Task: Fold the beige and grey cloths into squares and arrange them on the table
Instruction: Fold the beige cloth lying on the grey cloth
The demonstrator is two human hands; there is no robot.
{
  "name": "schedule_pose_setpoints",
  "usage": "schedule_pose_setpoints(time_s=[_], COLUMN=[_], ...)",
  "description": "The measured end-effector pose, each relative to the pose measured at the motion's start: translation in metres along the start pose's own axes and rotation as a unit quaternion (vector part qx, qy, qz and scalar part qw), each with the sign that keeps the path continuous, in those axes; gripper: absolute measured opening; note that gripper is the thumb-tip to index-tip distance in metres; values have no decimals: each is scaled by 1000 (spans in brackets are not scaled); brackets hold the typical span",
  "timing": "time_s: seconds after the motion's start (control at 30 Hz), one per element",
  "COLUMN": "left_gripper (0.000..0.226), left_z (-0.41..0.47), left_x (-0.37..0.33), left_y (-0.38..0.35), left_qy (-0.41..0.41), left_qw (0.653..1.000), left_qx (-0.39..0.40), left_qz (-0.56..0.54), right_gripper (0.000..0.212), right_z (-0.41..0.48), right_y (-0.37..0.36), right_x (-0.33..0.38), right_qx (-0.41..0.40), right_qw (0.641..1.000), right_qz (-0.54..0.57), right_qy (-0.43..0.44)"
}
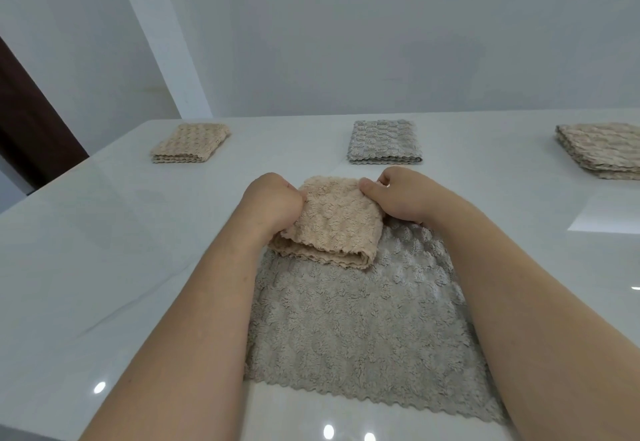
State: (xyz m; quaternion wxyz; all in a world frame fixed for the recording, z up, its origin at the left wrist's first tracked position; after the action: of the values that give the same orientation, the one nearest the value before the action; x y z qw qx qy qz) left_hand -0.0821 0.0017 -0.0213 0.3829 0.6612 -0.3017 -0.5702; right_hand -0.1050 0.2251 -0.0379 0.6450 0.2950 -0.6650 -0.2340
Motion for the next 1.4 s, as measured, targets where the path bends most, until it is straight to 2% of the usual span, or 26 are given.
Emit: schedule_pose_setpoints(time_s=[0.13,0.27,0.43,0.73,0.87,0.93,1.1,1.17,1.27,1.4], left_gripper=[45,31,30,35,17,15,46,36,22,14], left_z=[-4,-9,-4,-3,-4,-4,4,5,0,5], left_x=[-1,-4,-1,-1,-1,-1,5,1,-9,-7], left_y=[-3,-7,1,0,2,1,-3,0,3,-7], left_qy=[3,-16,-10,-20,-23,-21,-22,-44,-90,-95], left_qw=[1000,999,999,995,988,986,995,994,980,979], left_qx=[16,40,0,-7,-28,-31,-37,-76,-145,-139], left_qz=[-2,-32,-52,95,149,161,93,67,103,113], right_gripper=[60,58,57,46,44,43,40,38,37,37], right_z=[1,0,0,-3,-5,-6,-8,-9,-11,-12], right_y=[-2,-3,-4,-6,-5,-4,-4,-3,-3,-3], right_x=[-2,-2,-1,3,5,7,9,10,12,14], right_qx=[7,7,13,18,17,18,20,21,21,20], right_qw=[1000,1000,1000,999,999,999,999,999,998,998], right_qz=[6,2,10,24,26,24,23,28,39,43], right_qy=[-1,3,7,19,20,22,26,30,36,37])
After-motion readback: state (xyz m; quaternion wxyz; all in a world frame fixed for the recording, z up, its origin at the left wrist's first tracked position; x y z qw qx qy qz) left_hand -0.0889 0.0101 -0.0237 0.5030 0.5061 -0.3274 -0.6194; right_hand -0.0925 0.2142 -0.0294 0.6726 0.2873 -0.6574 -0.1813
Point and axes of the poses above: each hand's wrist, its own z-axis towards the middle knuckle, its own y-axis out of the back of the hand, x = y × z, the point moved 8 cm from there along z, towards the middle knuckle, and after that the axes turned 12 degrees about z, right-handed, at the moved point
